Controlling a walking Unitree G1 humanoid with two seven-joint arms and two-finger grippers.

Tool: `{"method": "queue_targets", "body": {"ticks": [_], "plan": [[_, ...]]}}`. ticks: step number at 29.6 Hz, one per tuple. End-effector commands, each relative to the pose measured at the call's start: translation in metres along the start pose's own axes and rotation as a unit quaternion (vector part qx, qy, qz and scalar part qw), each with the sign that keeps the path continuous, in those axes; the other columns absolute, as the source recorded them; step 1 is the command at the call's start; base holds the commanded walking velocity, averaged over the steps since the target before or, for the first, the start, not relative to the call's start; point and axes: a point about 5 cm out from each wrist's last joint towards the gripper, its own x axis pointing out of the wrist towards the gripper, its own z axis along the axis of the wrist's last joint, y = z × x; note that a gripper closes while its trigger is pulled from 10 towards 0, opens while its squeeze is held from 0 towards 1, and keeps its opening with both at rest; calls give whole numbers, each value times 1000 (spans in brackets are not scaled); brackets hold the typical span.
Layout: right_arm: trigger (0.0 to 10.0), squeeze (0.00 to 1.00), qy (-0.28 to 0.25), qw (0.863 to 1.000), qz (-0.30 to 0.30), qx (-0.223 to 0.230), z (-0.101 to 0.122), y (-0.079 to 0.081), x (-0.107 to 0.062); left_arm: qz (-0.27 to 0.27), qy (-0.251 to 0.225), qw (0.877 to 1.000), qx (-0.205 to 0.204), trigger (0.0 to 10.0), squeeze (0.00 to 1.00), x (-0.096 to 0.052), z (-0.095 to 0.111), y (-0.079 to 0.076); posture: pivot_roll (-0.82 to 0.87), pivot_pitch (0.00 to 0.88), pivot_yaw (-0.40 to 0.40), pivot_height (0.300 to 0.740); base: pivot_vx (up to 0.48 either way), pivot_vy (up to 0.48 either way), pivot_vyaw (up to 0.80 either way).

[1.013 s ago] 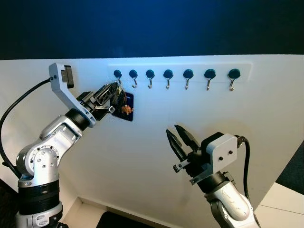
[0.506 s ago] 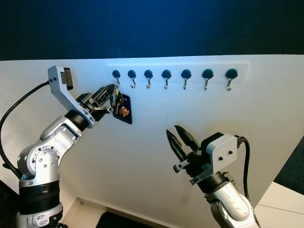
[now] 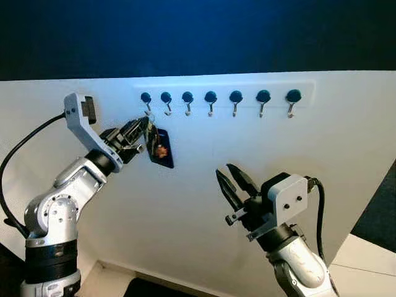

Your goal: Hang keys on a hook

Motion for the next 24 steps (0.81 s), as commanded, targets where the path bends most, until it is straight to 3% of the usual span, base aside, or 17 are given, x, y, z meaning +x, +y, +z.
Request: {"method": "queue_targets", "body": {"ticks": [1, 7, 13, 24], "plan": [[10000, 0, 6, 1000, 8, 4, -1, 5, -1, 1, -13, 1000, 13, 10000, 0, -8, 6, 1, -21, 100, 167, 740, 0, 0, 0], [10000, 0, 9, 1000, 9, 6, -2, 5, -2, -2, -5, 999, 52, 10000, 0, -23, 6, -1, -7, 106, 163, 740, 0, 0, 0], [10000, 0, 29, 999, 8, 10, -11, 5, -8, -44, 50, 994, 92, 10000, 0, -48, -6, -16, 8, 111, 155, 740, 0, 0, 0], [10000, 0, 58, 998, 1, 8, -25, 2, -17, -19, 98, 986, 132, 10000, 0, -62, -32, -19, 15, 112, 148, 740, 0, 0, 0]]}}
